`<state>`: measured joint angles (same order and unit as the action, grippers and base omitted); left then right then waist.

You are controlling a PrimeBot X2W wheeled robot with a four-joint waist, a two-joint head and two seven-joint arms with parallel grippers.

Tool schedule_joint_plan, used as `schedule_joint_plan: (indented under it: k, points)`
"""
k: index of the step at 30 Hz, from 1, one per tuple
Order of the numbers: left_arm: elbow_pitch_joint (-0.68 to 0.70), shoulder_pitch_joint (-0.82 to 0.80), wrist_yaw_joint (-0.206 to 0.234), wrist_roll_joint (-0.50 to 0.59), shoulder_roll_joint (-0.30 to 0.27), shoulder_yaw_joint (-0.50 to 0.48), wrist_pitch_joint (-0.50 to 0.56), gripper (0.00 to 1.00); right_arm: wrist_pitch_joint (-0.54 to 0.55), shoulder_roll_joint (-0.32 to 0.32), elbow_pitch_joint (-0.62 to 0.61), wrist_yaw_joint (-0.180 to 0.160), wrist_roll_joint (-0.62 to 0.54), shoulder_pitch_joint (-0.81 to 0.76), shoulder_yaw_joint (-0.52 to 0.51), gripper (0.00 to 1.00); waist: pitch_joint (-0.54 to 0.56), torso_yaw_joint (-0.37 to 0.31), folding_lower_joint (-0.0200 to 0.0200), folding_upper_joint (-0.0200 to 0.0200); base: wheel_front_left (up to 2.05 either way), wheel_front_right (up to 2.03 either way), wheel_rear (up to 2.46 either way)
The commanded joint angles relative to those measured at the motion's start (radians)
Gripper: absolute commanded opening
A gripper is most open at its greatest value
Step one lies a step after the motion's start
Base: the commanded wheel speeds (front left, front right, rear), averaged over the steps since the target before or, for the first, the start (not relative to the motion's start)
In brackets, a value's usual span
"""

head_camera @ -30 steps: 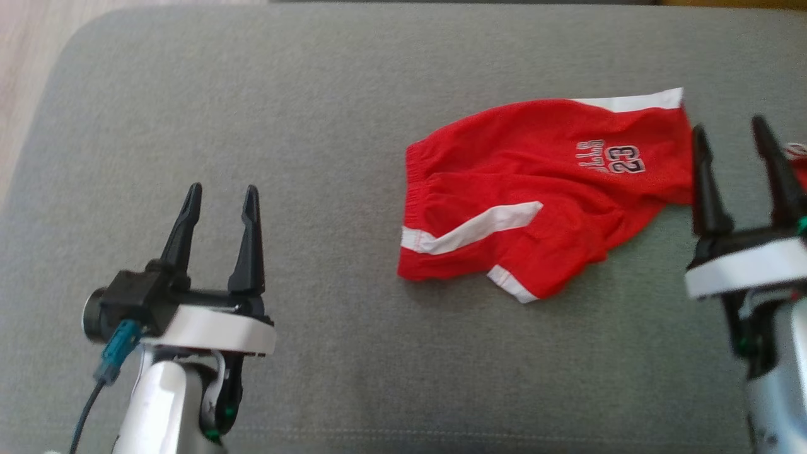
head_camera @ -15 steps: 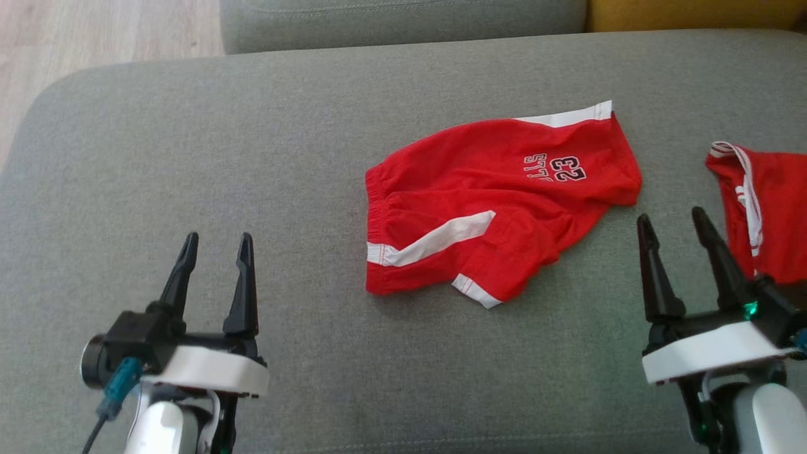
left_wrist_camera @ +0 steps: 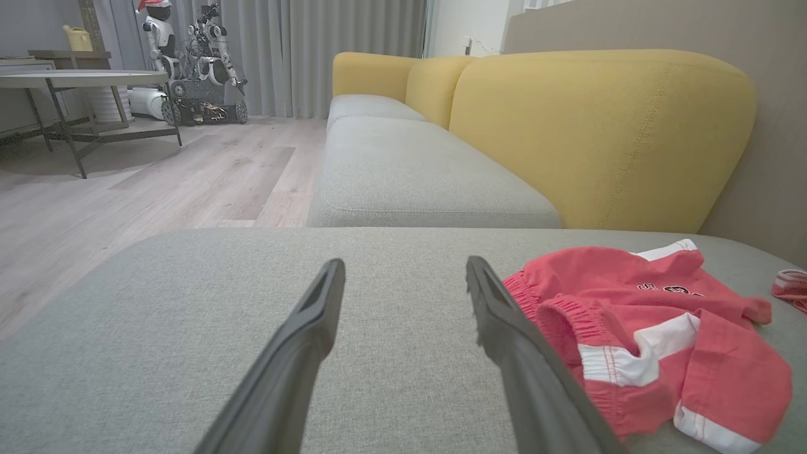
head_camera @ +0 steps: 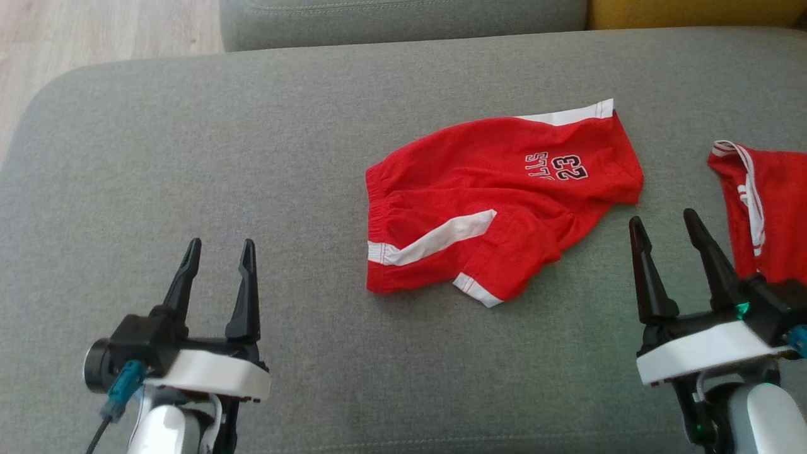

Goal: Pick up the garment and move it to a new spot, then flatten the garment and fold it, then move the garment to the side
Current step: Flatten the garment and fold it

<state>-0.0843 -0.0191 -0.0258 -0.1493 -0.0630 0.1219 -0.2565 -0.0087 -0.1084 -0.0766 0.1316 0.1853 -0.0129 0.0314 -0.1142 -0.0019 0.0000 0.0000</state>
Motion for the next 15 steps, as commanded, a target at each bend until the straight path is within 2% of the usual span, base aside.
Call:
schedule_joint_plan:
  k: [1, 8, 12, 13, 15]
  points:
    - [0.029, -0.022, 0.006, 0.004, -0.016, -0.025, -0.005, 1.0, 0.0, -0.009, -0.03, -0.001, 0.006, 0.024, 0.026, 1.0, -0.001, 0.002, 0.0, 0.0, 0.0, 0.0, 0.0]
    - [0.028, -0.043, 0.002, 0.006, -0.017, -0.008, -0.005, 1.0, 0.036, -0.038, 0.006, -0.001, -0.003, 0.045, 0.084, 1.0, -0.017, 0.023, 0.0, 0.0, 0.0, 0.0, 0.0]
    - [0.027, -0.07, -0.004, 0.007, -0.015, 0.008, -0.005, 1.0, 0.086, -0.066, 0.076, -0.001, -0.01, 0.078, 0.189, 1.0, -0.042, 0.052, 0.0, 0.0, 0.0, 0.0, 0.0]
    - [0.026, -0.081, -0.005, 0.007, -0.012, 0.016, -0.005, 1.0, 0.105, -0.079, 0.124, -0.001, -0.012, 0.1, 0.253, 1.0, -0.053, 0.068, 0.0, 0.0, 0.0, 0.0, 0.0]
    - [0.023, -0.093, -0.008, 0.005, -0.009, 0.025, -0.005, 1.0, 0.115, -0.089, 0.176, -0.001, -0.017, 0.124, 0.309, 1.0, -0.065, 0.088, 0.0, 0.0, 0.0, 0.0, 0.0]
